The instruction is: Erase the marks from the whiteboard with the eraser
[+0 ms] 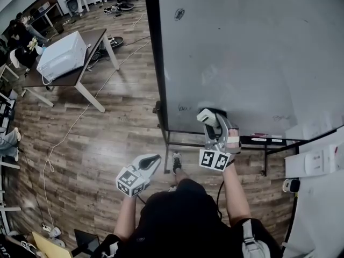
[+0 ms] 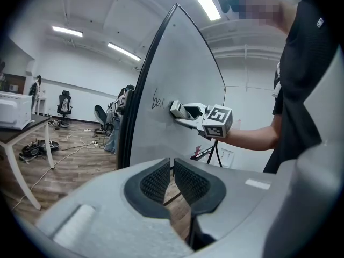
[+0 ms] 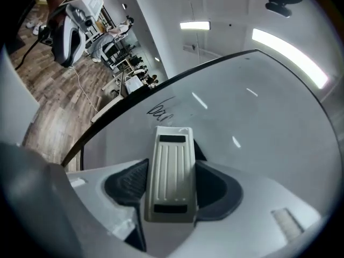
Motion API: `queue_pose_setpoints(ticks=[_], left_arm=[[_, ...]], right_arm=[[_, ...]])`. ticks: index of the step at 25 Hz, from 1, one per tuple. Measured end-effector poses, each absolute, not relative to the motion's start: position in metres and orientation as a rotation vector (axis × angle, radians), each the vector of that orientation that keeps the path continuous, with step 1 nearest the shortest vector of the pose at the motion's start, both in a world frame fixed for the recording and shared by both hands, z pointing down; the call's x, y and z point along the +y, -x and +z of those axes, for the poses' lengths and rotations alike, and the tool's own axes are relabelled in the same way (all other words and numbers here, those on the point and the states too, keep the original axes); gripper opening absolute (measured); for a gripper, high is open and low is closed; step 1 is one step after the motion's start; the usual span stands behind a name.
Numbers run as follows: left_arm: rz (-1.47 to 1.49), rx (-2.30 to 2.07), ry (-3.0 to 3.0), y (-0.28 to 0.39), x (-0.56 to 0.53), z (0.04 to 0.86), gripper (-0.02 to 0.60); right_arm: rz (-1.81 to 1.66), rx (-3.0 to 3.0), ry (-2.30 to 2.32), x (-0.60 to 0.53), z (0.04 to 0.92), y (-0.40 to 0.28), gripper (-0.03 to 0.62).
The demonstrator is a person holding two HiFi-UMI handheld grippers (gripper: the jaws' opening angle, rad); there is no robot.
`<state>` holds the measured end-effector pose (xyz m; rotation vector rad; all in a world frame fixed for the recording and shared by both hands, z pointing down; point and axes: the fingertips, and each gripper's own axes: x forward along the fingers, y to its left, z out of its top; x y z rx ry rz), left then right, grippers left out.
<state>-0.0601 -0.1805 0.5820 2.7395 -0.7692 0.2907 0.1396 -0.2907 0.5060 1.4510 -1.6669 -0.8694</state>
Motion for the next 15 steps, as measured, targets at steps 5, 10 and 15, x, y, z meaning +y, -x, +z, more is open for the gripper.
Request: queue_pose_setpoints(ticks=[5,10,15], left_arm=[[0.295,-0.809,-2.723,0.069,-0.177,0.583,0.032],[0.291,-0.863,-2.692,0.086,-0.173,0.585,0.032],[0.279,-0.854,-2.693,0.084,-0.18,0.584,0.032]], right_arm=[[-0.98,-1.674,-1.401,-0.302,0.493,-0.093,0.253],[-1.132,-1.656,-1.288,-0.31,0.483,-0.042,0.253],[-1.12,-1.663,-1.297,-0.307,0.481,-0.059,0.253]])
